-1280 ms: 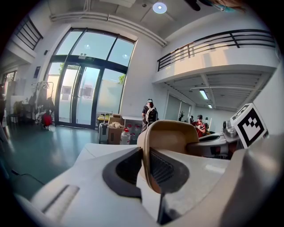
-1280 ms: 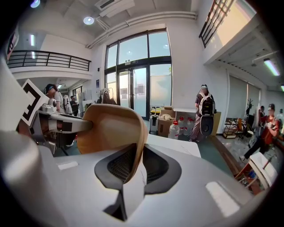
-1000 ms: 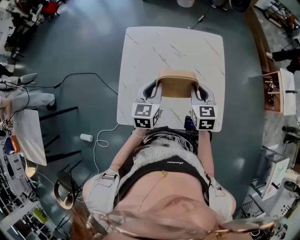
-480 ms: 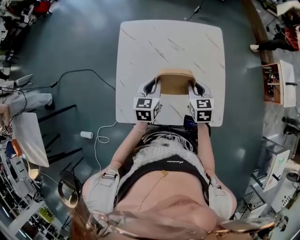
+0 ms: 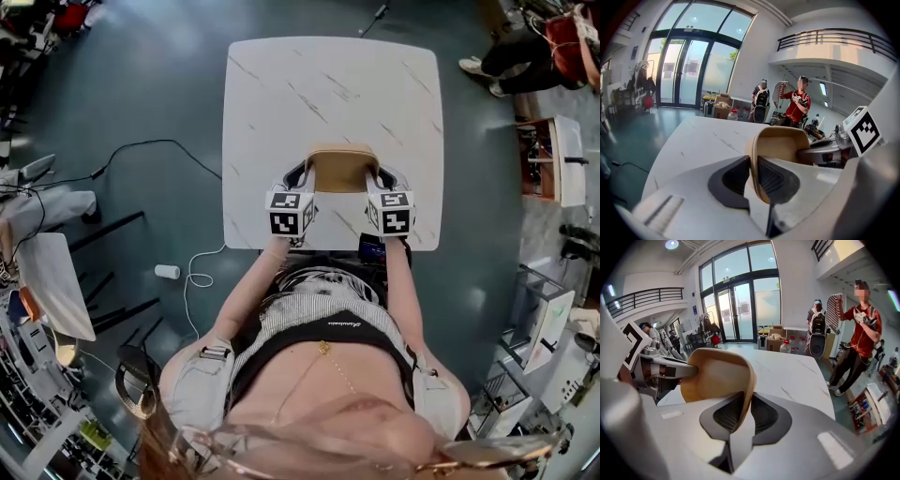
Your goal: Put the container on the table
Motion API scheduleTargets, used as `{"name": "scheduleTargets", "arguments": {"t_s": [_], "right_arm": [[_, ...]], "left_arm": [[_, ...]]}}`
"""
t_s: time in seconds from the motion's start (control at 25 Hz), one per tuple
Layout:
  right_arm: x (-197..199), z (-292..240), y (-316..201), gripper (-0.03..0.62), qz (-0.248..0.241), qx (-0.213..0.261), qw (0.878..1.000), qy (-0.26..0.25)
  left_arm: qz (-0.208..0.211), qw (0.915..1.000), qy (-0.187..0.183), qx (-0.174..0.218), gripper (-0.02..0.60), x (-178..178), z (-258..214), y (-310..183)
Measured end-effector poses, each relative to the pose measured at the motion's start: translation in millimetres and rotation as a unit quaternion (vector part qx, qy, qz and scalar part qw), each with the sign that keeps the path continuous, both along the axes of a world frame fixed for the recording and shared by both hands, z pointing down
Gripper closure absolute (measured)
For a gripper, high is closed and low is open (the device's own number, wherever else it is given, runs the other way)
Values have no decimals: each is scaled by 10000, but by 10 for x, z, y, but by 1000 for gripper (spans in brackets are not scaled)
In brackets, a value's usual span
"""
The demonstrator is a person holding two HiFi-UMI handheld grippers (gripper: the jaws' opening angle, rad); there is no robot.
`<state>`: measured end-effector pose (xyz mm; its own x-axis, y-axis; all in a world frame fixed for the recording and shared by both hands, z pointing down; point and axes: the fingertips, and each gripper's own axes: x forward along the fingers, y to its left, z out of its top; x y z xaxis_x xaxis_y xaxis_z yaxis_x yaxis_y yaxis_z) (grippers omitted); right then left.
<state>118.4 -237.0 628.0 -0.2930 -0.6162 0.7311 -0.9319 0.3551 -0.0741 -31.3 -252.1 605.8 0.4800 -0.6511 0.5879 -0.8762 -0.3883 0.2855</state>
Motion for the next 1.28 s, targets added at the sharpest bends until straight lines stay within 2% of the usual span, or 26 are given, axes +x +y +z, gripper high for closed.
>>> {"name": "scheduleTargets", "arguments": {"t_s": [0.6,1.28], "right_arm": [[5,659,18,526,103,-856,9963,-69],[-25,1050,-21,523,12,-1385,9903,66]], "left_arm": [[-27,9966,-81,-825,545,-1,589,5],[-37,9898,-232,-1404,545,-34,1019,-35]]}}
